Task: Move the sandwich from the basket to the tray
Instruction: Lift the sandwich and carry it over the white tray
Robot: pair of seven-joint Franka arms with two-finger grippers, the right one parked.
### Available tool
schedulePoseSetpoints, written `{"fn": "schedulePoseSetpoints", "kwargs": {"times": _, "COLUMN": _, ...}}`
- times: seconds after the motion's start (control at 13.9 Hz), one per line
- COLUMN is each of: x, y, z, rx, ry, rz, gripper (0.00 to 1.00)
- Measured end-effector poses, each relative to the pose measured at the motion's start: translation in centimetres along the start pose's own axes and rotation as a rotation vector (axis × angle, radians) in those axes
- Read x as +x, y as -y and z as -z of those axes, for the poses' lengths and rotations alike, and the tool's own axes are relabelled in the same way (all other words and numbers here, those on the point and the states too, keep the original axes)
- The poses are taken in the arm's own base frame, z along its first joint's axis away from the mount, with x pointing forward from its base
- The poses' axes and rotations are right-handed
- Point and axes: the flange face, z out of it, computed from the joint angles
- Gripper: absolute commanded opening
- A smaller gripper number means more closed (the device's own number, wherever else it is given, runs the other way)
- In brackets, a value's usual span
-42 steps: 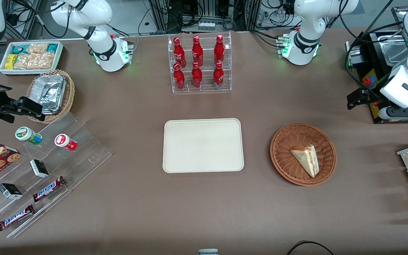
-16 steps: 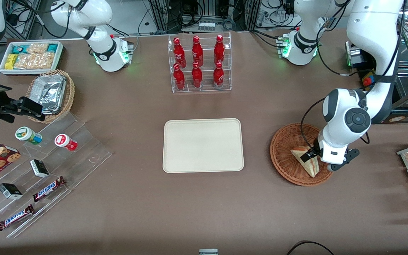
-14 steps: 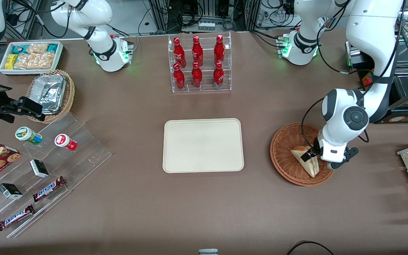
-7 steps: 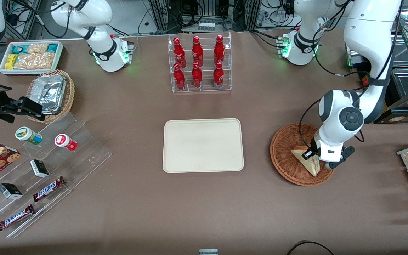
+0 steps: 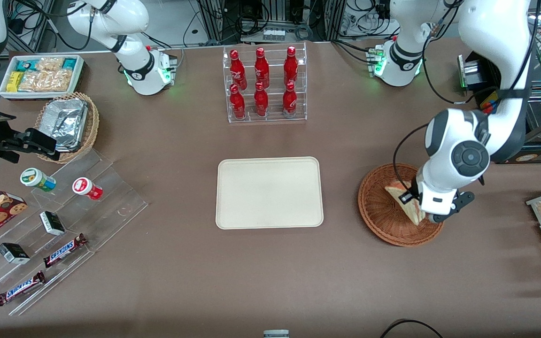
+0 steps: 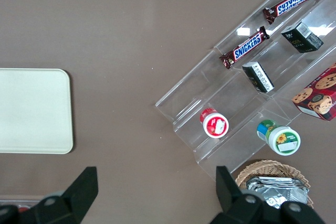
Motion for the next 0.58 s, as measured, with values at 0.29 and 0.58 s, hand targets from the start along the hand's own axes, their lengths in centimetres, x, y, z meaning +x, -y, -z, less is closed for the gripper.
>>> {"fn": "schedulePoseSetpoints", "kwargs": {"times": 0.29, "x": -6.6, "y": -6.4, "z": 8.4, "rx": -0.004, "ry": -0.025, "rz": -0.151, "gripper": 0.00}}
{"fn": "schedulePoseSetpoints", "kwargs": {"times": 0.58, "x": -15.1, "y": -13.9, "z": 8.5, "rx": -0.005, "ry": -0.043, "rz": -0.322, "gripper": 0.00}}
